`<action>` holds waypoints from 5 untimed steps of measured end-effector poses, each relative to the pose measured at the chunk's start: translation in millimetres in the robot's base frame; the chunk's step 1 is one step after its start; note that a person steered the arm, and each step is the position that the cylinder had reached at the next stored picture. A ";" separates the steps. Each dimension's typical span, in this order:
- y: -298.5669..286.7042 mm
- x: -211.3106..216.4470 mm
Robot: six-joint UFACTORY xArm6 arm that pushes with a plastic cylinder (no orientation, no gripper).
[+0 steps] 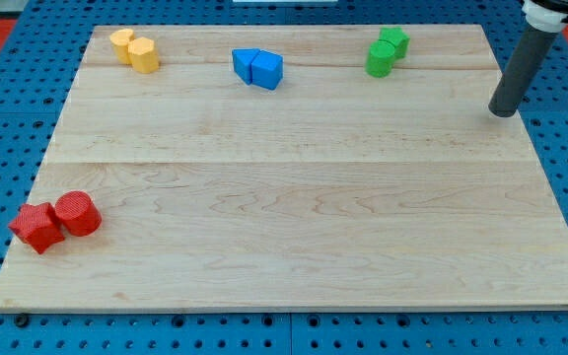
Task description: Segregate the blue cube from the blue triangle
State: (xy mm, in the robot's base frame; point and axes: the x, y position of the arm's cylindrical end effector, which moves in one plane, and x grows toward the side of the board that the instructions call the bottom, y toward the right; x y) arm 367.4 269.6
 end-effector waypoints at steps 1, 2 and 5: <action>0.0 0.0; 0.0 7.4; -152.2 -10.4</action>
State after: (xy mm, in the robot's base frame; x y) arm 357.0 117.4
